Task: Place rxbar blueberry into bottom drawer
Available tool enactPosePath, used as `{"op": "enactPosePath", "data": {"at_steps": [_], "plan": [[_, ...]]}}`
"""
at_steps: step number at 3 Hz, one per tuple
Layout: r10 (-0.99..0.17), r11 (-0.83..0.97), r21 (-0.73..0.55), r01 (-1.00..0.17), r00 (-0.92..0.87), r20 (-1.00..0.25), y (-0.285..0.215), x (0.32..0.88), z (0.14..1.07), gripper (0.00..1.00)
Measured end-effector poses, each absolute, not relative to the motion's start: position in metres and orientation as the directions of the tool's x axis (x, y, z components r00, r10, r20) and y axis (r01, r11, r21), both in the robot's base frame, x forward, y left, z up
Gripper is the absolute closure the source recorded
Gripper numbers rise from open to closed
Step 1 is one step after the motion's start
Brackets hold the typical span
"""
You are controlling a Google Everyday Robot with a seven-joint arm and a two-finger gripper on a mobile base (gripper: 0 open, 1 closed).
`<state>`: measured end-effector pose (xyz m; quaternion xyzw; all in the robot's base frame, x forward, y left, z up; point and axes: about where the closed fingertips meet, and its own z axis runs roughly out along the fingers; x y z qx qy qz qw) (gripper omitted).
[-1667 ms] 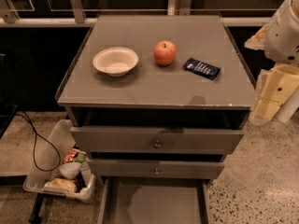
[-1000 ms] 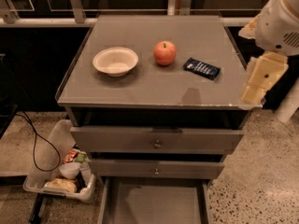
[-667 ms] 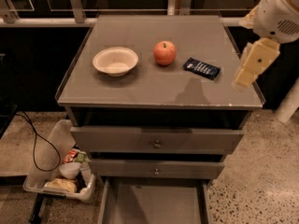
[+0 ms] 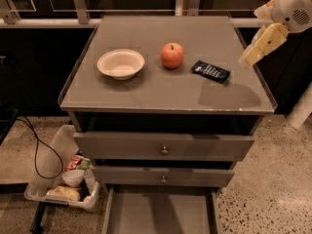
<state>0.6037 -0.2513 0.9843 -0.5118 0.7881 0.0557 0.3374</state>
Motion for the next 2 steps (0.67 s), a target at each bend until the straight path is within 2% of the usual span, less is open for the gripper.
{"op": "enactPosePath", "data": {"at_steps": [2], "plan": [[-0.778,0.474,-0.262,-0.84,-0.261,-0.571,-0.255,0.615,0.97,0.0]]}}
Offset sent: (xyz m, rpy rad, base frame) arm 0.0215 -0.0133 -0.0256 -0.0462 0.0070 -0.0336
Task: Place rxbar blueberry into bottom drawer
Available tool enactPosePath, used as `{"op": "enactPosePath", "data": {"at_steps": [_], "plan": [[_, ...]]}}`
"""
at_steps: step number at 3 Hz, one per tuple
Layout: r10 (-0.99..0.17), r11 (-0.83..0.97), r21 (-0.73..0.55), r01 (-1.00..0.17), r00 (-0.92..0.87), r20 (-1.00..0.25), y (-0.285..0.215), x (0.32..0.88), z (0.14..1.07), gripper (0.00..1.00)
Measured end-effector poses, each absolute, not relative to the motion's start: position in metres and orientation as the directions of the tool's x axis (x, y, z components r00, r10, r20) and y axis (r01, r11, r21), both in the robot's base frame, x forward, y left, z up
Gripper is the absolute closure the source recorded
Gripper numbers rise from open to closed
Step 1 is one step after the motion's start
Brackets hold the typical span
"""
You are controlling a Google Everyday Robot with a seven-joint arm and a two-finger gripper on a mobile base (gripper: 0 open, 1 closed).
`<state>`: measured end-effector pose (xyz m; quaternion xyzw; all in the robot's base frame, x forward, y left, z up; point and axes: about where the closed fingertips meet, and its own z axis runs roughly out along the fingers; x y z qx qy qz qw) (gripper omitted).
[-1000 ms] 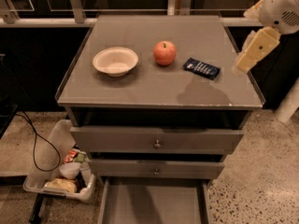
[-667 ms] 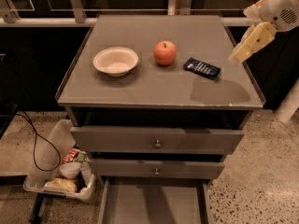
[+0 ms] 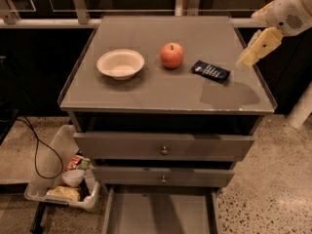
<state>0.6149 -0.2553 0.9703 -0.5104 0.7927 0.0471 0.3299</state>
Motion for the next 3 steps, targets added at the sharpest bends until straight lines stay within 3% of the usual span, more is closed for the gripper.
{"op": "enactPosePath", "data": {"at_steps": [3], "plan": [[-0.693,0.608,-0.074,-0.79,-0.484,-0.534,-0.287,0.66,0.875,0.0]]}}
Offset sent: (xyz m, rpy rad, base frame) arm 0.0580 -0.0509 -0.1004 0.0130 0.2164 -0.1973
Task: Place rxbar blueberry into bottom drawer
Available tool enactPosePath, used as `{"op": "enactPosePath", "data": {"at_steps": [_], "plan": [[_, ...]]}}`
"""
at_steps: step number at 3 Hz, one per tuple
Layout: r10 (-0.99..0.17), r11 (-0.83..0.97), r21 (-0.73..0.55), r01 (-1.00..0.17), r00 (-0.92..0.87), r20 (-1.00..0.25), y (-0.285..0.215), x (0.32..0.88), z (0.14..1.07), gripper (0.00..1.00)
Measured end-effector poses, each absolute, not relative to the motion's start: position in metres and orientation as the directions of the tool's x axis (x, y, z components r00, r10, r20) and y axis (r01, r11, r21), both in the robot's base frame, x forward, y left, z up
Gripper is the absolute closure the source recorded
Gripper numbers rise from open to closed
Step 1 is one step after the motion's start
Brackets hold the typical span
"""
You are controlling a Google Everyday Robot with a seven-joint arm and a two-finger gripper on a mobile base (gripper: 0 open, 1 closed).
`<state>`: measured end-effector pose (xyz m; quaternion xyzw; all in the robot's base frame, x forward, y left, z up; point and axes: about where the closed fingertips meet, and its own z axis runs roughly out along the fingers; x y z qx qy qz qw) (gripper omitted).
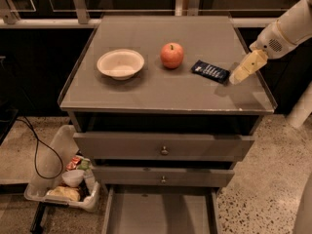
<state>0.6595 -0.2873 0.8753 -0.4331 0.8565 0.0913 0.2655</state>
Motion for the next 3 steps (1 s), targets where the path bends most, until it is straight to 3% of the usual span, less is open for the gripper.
{"op": "enactPosePath", "data": {"at_steps": [1,3], "plan": [[-0.673,0.58,-0.024,-0.814,-0.463,-0.577,-0.27,0.663,0.859,0.0],[-0.7,0.456,-0.045,-0.889,-0.327,-0.635,-0.227,0.652,0.849,0.0]]}}
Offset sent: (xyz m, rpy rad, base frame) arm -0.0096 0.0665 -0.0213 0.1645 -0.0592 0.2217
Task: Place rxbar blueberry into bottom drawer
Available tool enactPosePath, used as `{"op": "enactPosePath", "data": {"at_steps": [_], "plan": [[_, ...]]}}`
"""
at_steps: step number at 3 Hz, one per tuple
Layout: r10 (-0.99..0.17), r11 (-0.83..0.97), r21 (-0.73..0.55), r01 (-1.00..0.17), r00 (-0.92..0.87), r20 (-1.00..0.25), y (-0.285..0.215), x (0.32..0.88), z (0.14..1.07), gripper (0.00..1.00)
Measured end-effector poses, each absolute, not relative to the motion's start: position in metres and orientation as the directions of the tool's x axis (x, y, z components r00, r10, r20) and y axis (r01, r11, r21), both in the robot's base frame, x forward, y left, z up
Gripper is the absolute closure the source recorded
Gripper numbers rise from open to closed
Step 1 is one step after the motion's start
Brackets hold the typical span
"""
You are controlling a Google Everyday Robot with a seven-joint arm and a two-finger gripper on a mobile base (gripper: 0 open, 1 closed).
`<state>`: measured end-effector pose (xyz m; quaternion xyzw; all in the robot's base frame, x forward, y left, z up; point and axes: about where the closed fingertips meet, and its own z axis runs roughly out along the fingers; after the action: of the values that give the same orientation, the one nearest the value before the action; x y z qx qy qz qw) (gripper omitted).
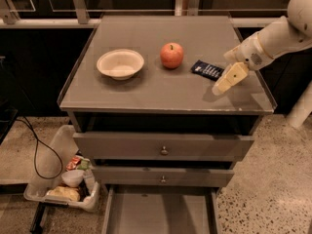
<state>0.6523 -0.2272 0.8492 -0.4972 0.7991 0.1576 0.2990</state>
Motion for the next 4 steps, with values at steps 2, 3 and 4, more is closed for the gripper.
{"op": "enactPosePath", "data": {"at_steps": [2,3,4], "plan": [[-0.74,0.436,-0.095,-0.895,-0.296,-0.604,-0.214,0.663,0.837,0.0],[-0.736,0.449,-0.089,-0.889,-0.311,-0.602,-0.212,0.678,0.835,0.0],[-0.735,0.449,-0.091,-0.889,-0.31,-0.603,-0.212,0.679,0.836,0.19]]}}
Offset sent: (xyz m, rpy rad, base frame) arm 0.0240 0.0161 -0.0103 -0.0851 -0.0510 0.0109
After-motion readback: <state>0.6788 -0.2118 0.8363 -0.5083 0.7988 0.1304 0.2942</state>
